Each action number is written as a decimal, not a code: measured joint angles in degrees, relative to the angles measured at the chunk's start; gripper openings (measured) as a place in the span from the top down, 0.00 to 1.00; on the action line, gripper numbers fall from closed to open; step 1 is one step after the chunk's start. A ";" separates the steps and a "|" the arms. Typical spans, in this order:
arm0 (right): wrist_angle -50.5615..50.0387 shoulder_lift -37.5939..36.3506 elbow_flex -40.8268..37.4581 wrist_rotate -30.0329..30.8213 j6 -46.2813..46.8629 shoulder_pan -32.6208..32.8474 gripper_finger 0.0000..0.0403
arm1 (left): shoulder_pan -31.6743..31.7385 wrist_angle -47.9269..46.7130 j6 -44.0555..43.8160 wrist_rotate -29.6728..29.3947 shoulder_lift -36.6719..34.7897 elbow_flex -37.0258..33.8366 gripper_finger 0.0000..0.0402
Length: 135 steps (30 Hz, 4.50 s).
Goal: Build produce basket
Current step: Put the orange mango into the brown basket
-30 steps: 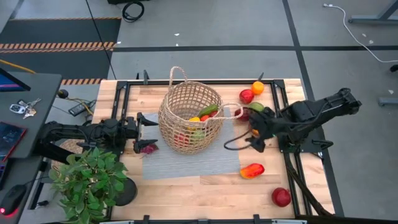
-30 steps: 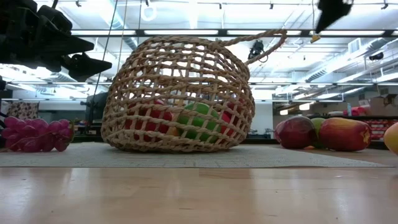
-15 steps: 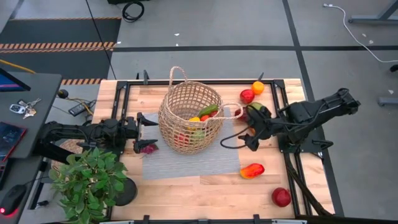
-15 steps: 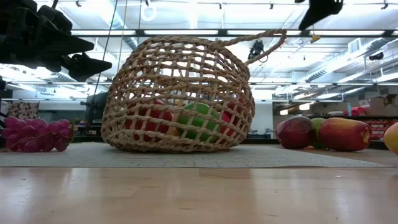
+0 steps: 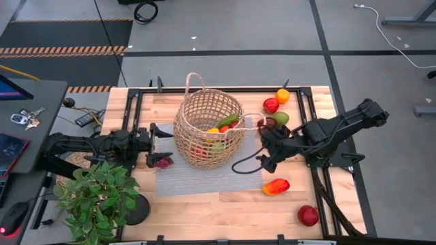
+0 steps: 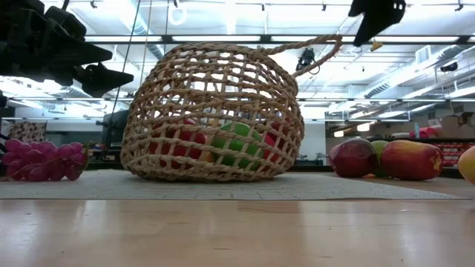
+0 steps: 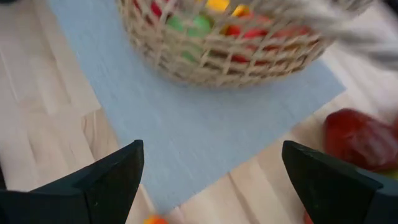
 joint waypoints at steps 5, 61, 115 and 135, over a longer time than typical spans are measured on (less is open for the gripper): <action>-0.02 5.95 0.02 -7.21 -3.08 0.02 0.05 | -0.02 0.00 0.02 -0.02 -0.02 0.00 0.04; 4.05 24.60 -12.46 -22.95 -16.41 13.18 0.03 | 0.00 0.00 0.02 -0.01 0.00 0.00 0.04; 18.48 14.09 21.92 21.14 -36.02 -11.89 0.27 | 0.00 0.00 0.02 -0.02 -0.02 0.00 0.04; 41.32 12.31 21.92 14.48 -27.36 -18.72 0.27 | -0.02 0.00 0.02 0.00 0.00 0.00 0.04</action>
